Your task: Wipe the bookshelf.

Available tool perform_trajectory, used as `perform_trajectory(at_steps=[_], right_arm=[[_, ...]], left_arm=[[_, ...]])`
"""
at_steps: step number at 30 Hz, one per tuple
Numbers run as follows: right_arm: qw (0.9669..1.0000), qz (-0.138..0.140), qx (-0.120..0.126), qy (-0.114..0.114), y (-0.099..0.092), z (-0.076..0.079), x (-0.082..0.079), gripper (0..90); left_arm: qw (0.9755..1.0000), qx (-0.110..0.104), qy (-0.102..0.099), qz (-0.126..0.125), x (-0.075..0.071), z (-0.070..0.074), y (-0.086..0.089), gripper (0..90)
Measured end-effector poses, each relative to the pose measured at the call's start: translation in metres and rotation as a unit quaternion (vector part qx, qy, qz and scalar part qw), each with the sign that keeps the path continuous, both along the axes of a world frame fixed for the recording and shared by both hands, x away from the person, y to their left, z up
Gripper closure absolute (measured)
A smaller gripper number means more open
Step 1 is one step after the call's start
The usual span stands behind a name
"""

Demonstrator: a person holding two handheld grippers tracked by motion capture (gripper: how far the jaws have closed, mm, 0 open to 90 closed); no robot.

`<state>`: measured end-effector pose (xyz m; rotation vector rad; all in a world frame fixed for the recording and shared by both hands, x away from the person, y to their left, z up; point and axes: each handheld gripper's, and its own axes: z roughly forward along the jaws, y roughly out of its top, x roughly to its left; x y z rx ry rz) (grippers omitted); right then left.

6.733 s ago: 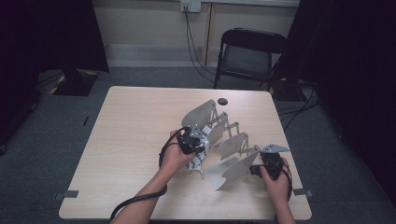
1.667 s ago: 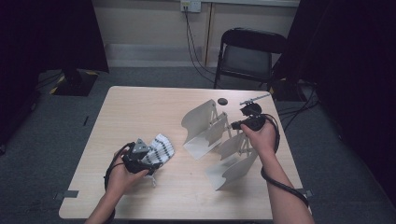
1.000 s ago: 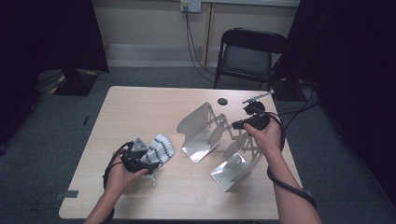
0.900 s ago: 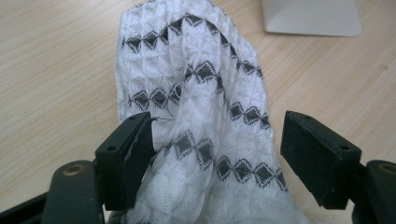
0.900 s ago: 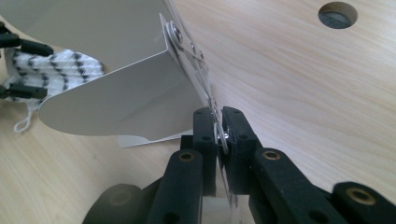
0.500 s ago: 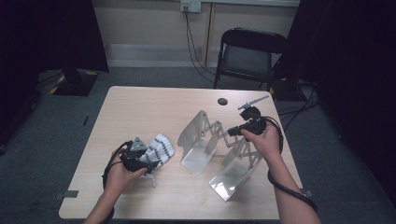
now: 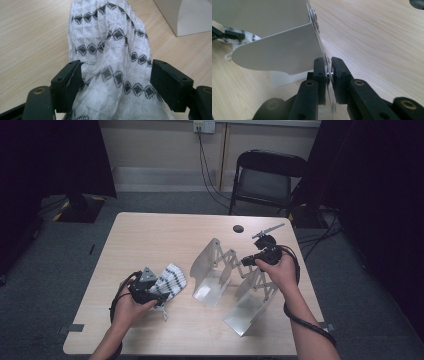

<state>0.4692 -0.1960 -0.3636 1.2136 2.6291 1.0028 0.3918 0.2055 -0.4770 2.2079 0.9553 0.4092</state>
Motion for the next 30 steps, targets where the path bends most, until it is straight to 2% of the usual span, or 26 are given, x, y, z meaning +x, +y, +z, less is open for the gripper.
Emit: perform_trajectory(at_steps=[2, 6, 8, 12, 15, 19, 23, 25, 30], right_arm=[[0.9999, -0.007, 0.01, -0.003, -0.003, 0.001, 0.0, 71.7], [0.9996, -0.02, 0.011, -0.016, -0.011, 0.005, -0.002, 58.6], [0.9995, -0.021, 0.014, -0.02, -0.015, 0.008, -0.004, 55.3], [0.9989, -0.026, 0.015, -0.035, -0.024, 0.015, -0.008, 46.3], [0.998, -0.035, 0.014, -0.05, -0.032, 0.021, -0.01, 43.0], [0.9958, -0.058, 0.024, -0.066, -0.048, 0.025, -0.012, 32.8], [0.9939, -0.076, 0.027, -0.076, -0.06, 0.022, -0.012, 28.2], [0.992, -0.094, 0.028, -0.08, -0.072, 0.013, -0.014, 25.7], [0.9906, -0.113, 0.026, -0.073, -0.084, -0.002, -0.015, 23.1]], left_arm=[[1.0, -0.004, 0.003, 0.001, 0.0, -0.001, -0.001, 25.1], [1.0, 0.001, 0.001, -0.003, 0.001, 0.0, -0.002, 25.1], [1.0, -0.002, 0.006, -0.001, 0.001, -0.001, -0.003, 25.1], [1.0, 0.005, 0.004, -0.002, 0.001, -0.001, -0.004, 25.2], [1.0, 0.0, 0.005, 0.001, 0.001, -0.001, -0.004, 25.2], [1.0, -0.003, 0.005, 0.001, 0.001, -0.002, -0.004, 25.2], [1.0, -0.003, 0.005, 0.001, 0.001, -0.001, -0.003, 25.3], [1.0, -0.003, 0.006, 0.002, 0.001, -0.001, -0.003, 25.3], [1.0, -0.002, 0.006, 0.002, 0.002, 0.0, -0.002, 25.3]])
